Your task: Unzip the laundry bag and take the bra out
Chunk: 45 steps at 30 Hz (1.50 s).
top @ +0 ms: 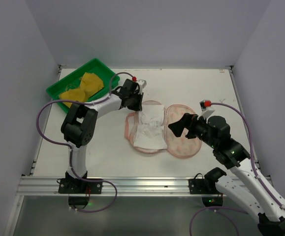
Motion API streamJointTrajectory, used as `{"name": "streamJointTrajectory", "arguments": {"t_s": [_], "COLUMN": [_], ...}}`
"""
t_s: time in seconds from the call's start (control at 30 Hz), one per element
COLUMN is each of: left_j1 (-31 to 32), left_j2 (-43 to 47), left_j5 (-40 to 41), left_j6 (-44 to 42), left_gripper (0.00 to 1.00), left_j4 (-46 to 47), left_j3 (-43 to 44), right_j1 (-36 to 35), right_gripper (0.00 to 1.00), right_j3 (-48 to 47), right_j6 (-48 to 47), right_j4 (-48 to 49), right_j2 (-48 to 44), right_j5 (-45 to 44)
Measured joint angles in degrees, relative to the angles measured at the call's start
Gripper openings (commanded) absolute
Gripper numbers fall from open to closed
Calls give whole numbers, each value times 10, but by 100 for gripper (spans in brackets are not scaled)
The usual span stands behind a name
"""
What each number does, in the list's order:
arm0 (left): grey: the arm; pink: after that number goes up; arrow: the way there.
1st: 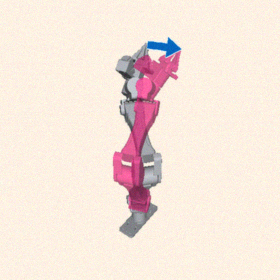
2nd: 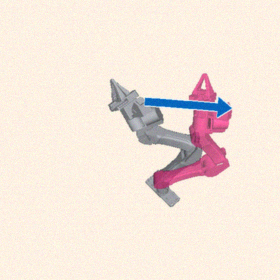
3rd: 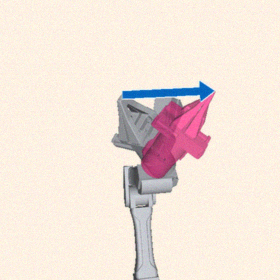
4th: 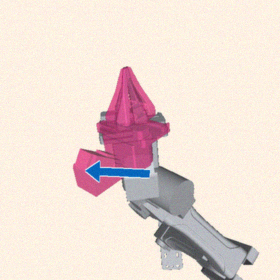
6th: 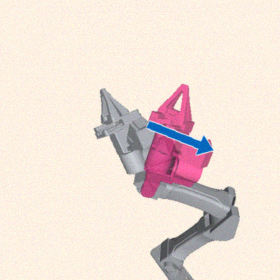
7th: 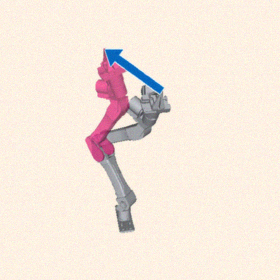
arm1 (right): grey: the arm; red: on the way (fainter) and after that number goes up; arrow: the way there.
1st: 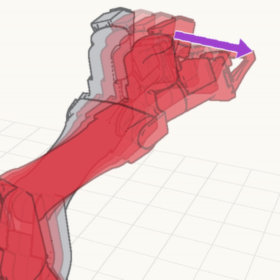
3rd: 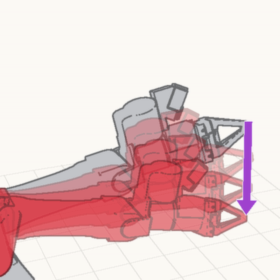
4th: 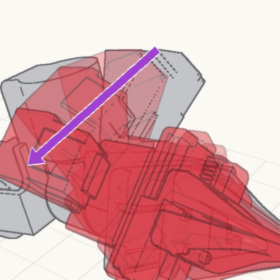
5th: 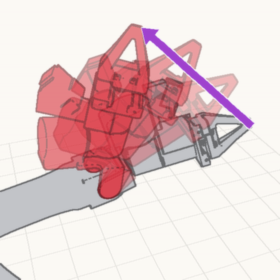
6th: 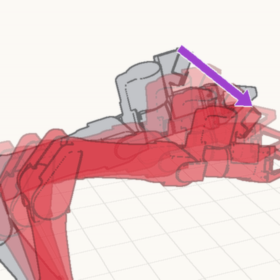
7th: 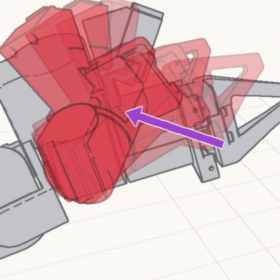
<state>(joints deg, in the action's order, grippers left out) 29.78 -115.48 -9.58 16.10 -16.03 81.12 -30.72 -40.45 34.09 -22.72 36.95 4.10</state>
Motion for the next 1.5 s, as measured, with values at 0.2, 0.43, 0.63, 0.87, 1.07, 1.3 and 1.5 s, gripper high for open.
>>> {"name": "streamJointTrajectory", "arguments": {"t_s": [0.2, 0.43, 0.63, 0.87, 1.07, 1.3, 1.5], "left_j1": [0, 0, -11, -119, -225, -310, -352], "left_j2": [30, 127, 211, 249, 237, 203, 176], "left_j5": [1, 0, 31, 68, 122, 164, 211], "left_j6": [14, 47, 94, 160, 204, 273, 302], "left_gripper": [0, 0, 0, 0, 0, 0, 0], "left_j4": [-13, -22, -23, -26, -31, -16, -3], "left_j3": [0, 17, 70, 146, 205, 263, 312], "right_j1": [0, 0, 0, 0, 0, 0, 0], "right_gripper": [99, 99, 99, 99, 99, 99, 99], "right_j3": [0, 0, -1, -11, -11, -17, -32], "right_j6": [0, -2, -5, -7, -8, -9, -14], "right_j4": [0, 0, -1, -3, -1, 3, 11], "right_j2": [-1, -8, -16, -21, -14, 17, 49], "right_j5": [0, -1, -4, -5, -5, -4, -1]}}
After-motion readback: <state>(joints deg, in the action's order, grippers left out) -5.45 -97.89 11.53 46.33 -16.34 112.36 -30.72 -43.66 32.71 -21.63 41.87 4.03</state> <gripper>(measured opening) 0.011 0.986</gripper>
